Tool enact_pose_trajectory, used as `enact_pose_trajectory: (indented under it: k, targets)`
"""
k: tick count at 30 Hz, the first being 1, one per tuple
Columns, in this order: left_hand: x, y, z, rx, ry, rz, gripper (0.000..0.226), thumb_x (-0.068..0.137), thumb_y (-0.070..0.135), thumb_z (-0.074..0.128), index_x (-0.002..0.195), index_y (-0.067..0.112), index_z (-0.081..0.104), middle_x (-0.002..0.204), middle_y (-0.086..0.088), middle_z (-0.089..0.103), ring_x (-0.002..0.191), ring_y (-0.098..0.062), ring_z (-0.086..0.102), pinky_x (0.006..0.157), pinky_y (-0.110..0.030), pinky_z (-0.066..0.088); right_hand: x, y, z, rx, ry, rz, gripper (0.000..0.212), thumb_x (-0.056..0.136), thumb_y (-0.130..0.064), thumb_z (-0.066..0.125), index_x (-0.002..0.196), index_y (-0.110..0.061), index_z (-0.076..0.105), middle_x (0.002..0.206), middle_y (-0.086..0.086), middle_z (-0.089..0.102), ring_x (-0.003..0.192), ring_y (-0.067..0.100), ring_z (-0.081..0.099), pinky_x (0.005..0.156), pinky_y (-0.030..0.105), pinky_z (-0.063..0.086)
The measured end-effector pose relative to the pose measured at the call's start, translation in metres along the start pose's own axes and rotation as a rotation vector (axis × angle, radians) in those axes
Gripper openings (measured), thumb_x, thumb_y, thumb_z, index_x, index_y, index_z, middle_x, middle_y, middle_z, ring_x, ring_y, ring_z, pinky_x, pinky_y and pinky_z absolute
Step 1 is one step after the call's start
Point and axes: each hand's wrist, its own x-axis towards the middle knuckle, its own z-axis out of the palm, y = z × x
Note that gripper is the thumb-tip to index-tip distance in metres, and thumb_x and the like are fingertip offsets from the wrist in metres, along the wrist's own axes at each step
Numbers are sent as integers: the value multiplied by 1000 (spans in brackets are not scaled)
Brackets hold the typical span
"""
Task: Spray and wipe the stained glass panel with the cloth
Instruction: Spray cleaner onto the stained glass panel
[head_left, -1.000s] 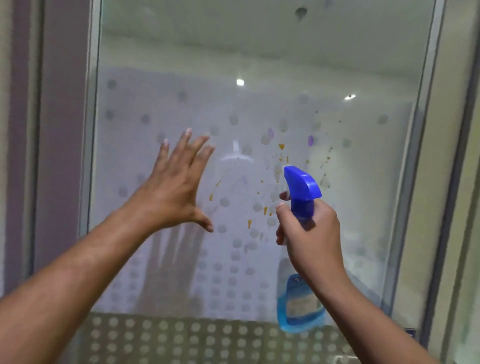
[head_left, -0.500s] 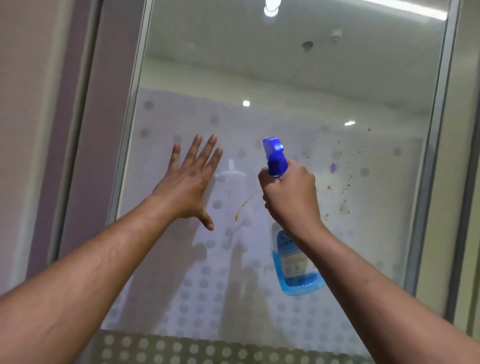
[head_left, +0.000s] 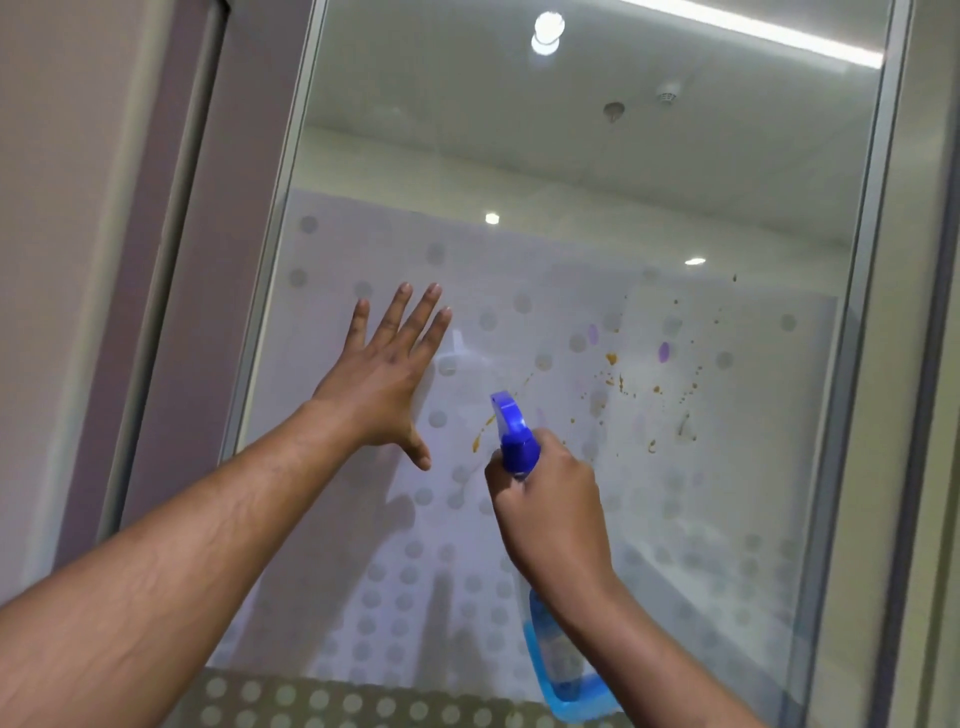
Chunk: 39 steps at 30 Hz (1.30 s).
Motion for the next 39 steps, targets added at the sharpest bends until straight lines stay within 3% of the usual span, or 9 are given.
enact_pose_trajectory:
  k: [4,9,15,20,26,34,39]
  targets:
    - [0,-1,-1,3,-5,6,182,45,92,81,160,20,-41,165,-2,-55,154,-31,-48,130,-67,-14,-14,14,7,-44,-20,16,27,95,-37,60,75,-27,43,64,-4,53,56,16,48,50,31,35]
    - [1,-1,-1,-6,-3,15,182,45,93,80,158,22,-43,164,-1,-56,154,-30,-49,130,-66,-15,-15,30,-2,-31,-6,74,21,94,-35,61,79,-26,50,67,-2,58,59,21,55,55,38,47]
    - [2,-1,0,-19,-2,19,183,42,95,78,158,22,-43,163,0,-57,152,-27,-52,130,-66,-15,11,50,-40,-19,98,112,22,94,-36,62,77,-29,51,58,-1,60,52,18,58,52,38,52]
    - [3,-3,2,-29,8,25,184,40,97,76,158,22,-43,163,0,-56,151,-26,-54,129,-65,-17,46,47,-79,-5,165,95,21,84,-44,52,71,-28,46,62,2,61,60,32,68,61,49,61]
    - [3,-7,6,-53,23,27,187,34,97,78,162,20,-35,168,1,-50,156,-26,-47,129,-64,-18,80,40,-104,-37,221,49,20,85,-45,53,76,-27,50,67,4,66,63,32,70,63,50,63]
    - [2,-9,6,-58,24,19,188,33,98,76,161,21,-38,167,1,-51,155,-26,-49,129,-64,-20,95,34,-103,-53,237,41,19,88,-42,55,77,-28,50,68,4,66,62,32,70,64,51,63]
    - [-2,-7,2,-73,-1,18,186,37,96,78,157,24,-44,163,2,-56,151,-25,-53,128,-63,-21,109,37,-111,-42,289,72,18,94,-32,63,81,-19,59,72,10,71,68,35,73,69,54,64]
